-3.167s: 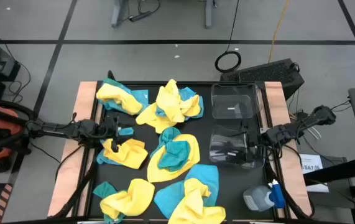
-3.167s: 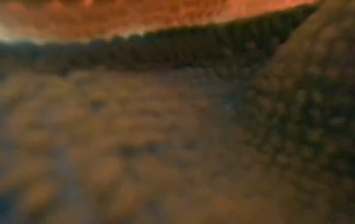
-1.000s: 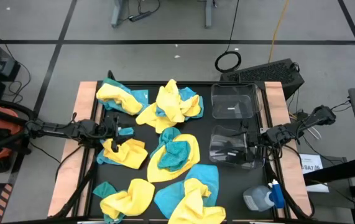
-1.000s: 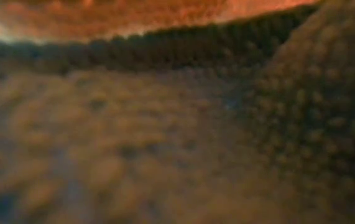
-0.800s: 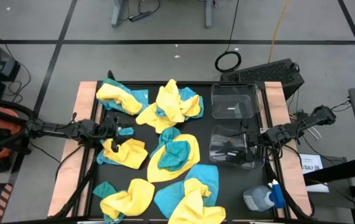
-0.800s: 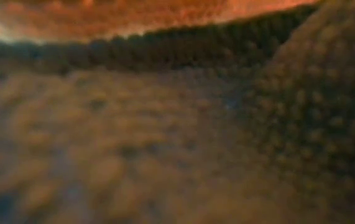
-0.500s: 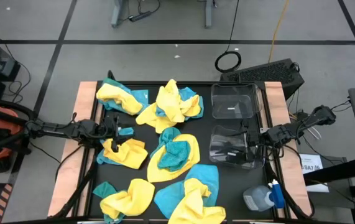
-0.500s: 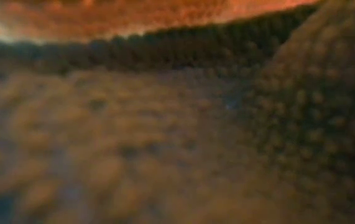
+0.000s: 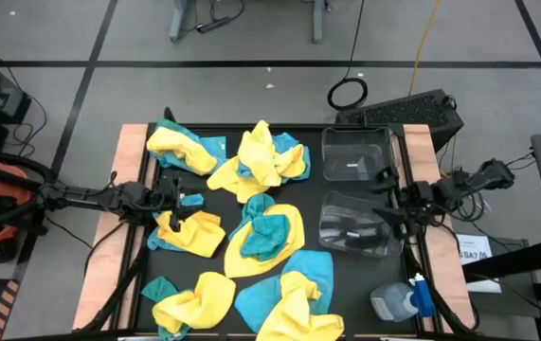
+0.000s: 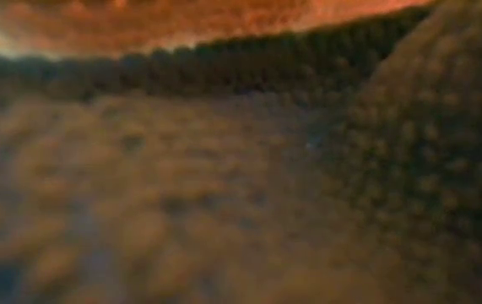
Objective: Sort microfiber towel by color & place in baskets
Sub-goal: Put the blue microfiber cloth into the bottom transparent bin
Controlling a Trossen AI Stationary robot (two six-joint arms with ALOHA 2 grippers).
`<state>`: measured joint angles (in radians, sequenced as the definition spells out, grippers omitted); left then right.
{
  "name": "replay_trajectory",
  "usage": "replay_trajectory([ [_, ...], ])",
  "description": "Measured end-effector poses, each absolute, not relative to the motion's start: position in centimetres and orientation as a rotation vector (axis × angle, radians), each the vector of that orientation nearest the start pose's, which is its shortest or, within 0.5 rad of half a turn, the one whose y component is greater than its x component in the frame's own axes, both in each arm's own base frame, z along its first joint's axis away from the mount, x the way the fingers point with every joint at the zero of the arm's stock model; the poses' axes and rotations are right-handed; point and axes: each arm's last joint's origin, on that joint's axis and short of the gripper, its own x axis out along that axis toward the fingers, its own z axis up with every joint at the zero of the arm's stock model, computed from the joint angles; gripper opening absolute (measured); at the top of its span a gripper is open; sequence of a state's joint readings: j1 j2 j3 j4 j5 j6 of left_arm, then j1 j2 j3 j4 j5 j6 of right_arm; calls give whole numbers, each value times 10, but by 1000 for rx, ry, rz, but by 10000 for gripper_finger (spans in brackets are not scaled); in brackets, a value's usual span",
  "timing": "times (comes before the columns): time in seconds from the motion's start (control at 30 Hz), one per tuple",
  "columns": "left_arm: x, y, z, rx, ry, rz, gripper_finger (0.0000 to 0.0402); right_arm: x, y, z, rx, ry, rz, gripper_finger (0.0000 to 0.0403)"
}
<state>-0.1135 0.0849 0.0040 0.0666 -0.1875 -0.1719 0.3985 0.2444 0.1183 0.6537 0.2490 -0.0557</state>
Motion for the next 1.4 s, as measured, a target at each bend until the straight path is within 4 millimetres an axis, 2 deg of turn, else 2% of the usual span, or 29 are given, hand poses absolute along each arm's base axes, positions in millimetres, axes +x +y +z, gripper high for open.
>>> replay_trajectory([
  [0.13,102,-6,164,-169,9,75,251,107,40,274,26,-424,196,235],
  [0.27,102,-6,165,-170,9,75,251,137,56,300,-76,-292,323,235],
  [0.37,102,-6,165,-170,8,75,251,165,71,310,-144,-145,434,235],
  [0.47,102,-6,165,-170,8,75,251,194,85,308,-190,-2,513,235],
  [0.67,102,-6,164,-169,9,75,251,249,102,290,-324,186,496,235],
  [0.83,102,-6,164,-170,8,75,251,295,97,276,-373,332,461,235],
  [0.97,102,-6,164,-169,10,75,251,325,91,266,-370,447,499,235],
  [1.1,102,-6,164,-169,10,75,251,349,86,252,-391,553,499,235],
  [1.3,102,-6,164,-169,11,75,251,373,72,214,-395,739,475,235],
  [1.4,102,-6,164,-169,11,75,251,383,61,195,-418,815,390,235],
])
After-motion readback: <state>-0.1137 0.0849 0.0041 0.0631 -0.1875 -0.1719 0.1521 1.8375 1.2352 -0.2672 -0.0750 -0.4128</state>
